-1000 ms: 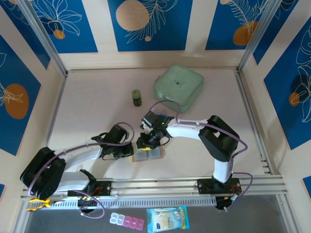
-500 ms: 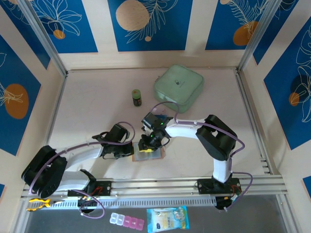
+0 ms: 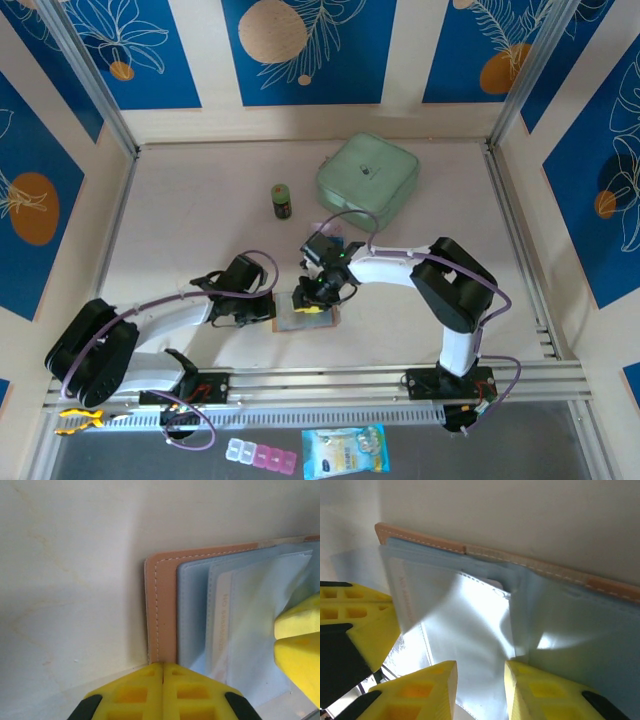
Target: Take the credit cards out of the card holder
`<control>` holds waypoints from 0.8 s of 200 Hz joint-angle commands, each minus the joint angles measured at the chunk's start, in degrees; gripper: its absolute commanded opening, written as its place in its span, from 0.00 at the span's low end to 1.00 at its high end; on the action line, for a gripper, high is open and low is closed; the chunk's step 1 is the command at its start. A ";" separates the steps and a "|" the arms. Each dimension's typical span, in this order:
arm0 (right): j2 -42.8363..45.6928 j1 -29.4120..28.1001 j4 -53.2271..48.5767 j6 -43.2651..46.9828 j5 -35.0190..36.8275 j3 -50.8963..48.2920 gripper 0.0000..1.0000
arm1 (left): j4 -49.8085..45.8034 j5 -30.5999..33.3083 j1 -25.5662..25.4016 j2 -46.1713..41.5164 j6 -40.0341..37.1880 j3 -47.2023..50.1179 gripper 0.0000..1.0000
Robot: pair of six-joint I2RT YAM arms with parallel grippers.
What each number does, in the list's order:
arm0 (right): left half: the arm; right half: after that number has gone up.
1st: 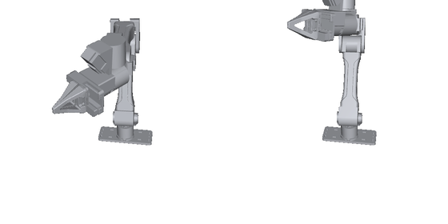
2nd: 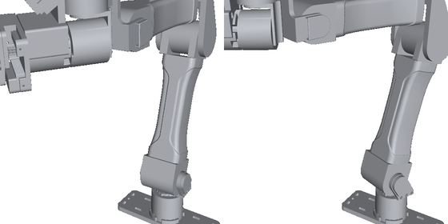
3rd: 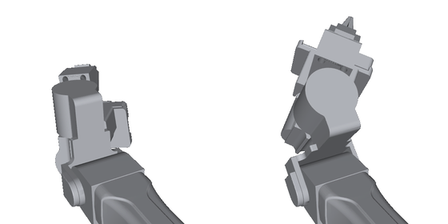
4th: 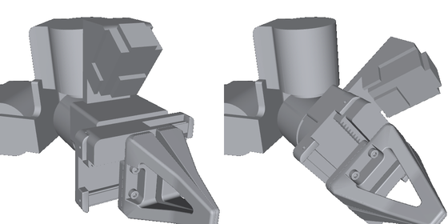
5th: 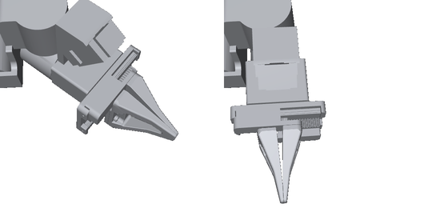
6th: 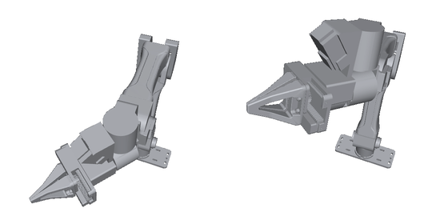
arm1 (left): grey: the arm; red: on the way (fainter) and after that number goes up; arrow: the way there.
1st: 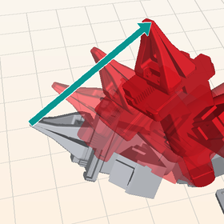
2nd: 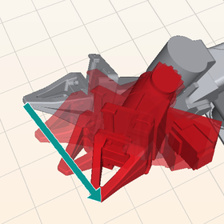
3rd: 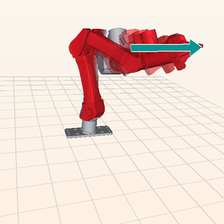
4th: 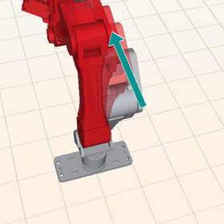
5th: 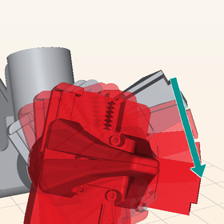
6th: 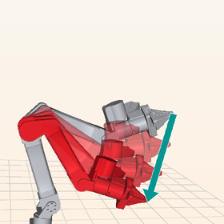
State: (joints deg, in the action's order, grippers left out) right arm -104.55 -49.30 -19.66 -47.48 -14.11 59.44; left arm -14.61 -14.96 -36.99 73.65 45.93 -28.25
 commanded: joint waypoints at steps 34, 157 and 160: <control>1.88 1.60 5.31 -2.36 -4.08 -4.24 0.31 | -5.34 1.14 0.28 -2.18 -0.41 -2.64 0.05; 2.47 2.89 9.96 -3.40 -6.53 -7.88 0.29 | 6.89 -4.85 -1.58 -2.24 8.56 -2.52 0.23; 2.51 2.96 10.09 -3.48 -6.71 -7.93 0.29 | 7.08 -4.88 -1.59 -1.93 8.64 -2.53 0.23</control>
State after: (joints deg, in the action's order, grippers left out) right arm -103.37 -46.78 -9.78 -50.02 -19.94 53.12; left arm -11.27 -17.85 -37.76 69.93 52.62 -31.20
